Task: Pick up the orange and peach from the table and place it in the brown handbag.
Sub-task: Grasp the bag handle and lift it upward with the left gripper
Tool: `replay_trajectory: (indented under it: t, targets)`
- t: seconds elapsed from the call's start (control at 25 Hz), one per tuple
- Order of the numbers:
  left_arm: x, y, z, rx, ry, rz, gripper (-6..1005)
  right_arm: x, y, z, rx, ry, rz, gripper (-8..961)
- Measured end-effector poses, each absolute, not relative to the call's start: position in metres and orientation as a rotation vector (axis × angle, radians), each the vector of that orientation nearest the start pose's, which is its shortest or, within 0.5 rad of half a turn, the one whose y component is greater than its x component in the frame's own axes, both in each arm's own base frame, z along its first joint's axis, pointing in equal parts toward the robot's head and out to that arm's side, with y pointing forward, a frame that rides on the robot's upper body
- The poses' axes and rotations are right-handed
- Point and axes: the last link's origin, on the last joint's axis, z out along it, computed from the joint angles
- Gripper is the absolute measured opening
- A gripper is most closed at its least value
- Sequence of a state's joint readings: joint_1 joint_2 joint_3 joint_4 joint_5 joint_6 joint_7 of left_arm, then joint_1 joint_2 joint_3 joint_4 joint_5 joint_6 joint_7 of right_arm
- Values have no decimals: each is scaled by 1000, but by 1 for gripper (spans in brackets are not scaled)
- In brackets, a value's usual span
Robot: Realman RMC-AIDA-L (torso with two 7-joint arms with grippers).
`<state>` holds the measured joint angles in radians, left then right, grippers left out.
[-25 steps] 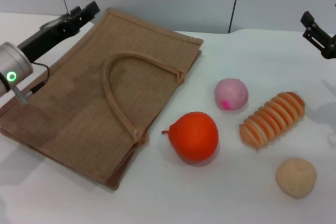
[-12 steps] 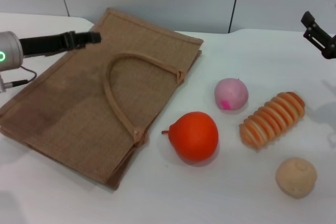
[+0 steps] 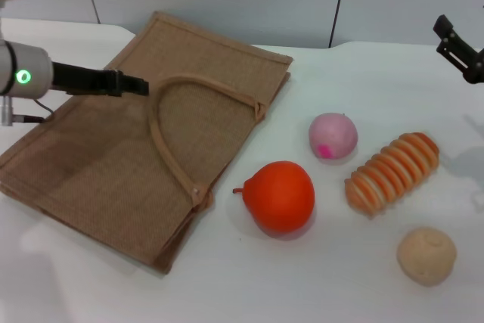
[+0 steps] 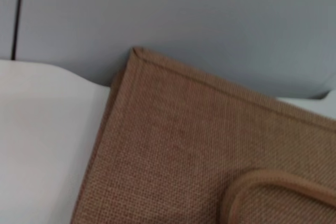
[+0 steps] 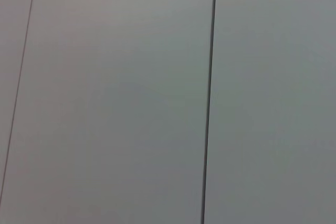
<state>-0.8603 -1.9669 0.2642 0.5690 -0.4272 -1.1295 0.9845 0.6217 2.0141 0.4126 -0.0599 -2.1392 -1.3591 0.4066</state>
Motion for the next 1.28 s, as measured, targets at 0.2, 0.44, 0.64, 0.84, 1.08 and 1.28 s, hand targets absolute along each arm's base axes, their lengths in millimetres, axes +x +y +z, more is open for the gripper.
replay_trajectory:
  t: [0.2,0.44,0.64,0.84,1.08,1.28]
  targets:
    - [-284,437,42,-2140,-1354,-171,615,286,370,19,-1865,283,858,847]
    - [-280,441,26,-2142,-1300,-138,614,286,370,19,-1865,282,857,845]
    - [-278,443,21,-2142,-1287,-136,615,286,370,19,-1862,283,858,843]
    - [-276,445,16,-2150,-1273,-133,612,285,371,19,-1864,280,860,841]
    - [-277,445,15,-2151,-1261,-121,608,285,372,19,-1864,279,861,838]
    - [-277,444,13,-2158,-1261,-118,605,284,372,19,-1864,278,862,836]
